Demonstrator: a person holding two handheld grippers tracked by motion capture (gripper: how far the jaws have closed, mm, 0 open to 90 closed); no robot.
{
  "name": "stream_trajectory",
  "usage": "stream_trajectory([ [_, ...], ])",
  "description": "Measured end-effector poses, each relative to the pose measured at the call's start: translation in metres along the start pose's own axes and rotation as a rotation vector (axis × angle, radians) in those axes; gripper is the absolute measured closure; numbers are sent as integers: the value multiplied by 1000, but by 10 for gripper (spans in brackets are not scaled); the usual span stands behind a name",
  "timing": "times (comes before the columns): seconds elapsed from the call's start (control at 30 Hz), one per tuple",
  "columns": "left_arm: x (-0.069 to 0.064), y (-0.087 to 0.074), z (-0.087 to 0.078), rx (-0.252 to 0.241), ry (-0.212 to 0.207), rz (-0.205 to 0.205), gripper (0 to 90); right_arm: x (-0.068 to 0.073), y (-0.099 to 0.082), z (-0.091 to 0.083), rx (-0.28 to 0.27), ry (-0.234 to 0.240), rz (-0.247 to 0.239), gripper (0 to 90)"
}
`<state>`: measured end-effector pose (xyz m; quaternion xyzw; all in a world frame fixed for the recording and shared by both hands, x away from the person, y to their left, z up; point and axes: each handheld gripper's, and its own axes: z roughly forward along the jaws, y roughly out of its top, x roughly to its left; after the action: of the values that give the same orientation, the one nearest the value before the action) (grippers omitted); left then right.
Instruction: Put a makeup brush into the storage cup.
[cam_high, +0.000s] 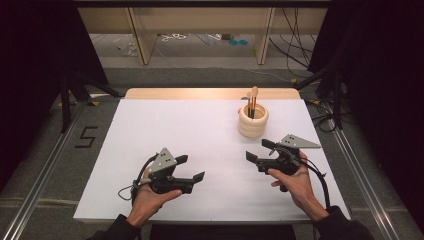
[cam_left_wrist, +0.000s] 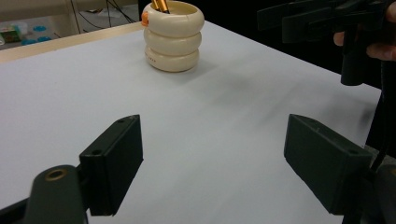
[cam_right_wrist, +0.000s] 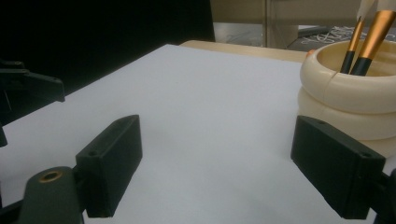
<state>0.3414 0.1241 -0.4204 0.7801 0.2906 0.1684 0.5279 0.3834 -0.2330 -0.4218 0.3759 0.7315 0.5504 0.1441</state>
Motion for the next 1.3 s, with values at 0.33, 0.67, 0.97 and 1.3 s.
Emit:
stream_trajectory([
  [0.33, -1, 0, 0, 0, 0, -11, 196, 4, -10, -7, -7, 9, 8, 164],
  [0.67, 3, 0, 2, -3, -15, 43, 195, 8, -16, -15, 13, -13, -23, 161],
  [0.97, -1, -1, 1, 3, 0, -6, 195, 10, -21, -24, 19, -29, -16, 162],
  [1.3, -1, -1, 1, 4, -2, -6, 196, 10, -24, -26, -6, -30, -26, 161],
])
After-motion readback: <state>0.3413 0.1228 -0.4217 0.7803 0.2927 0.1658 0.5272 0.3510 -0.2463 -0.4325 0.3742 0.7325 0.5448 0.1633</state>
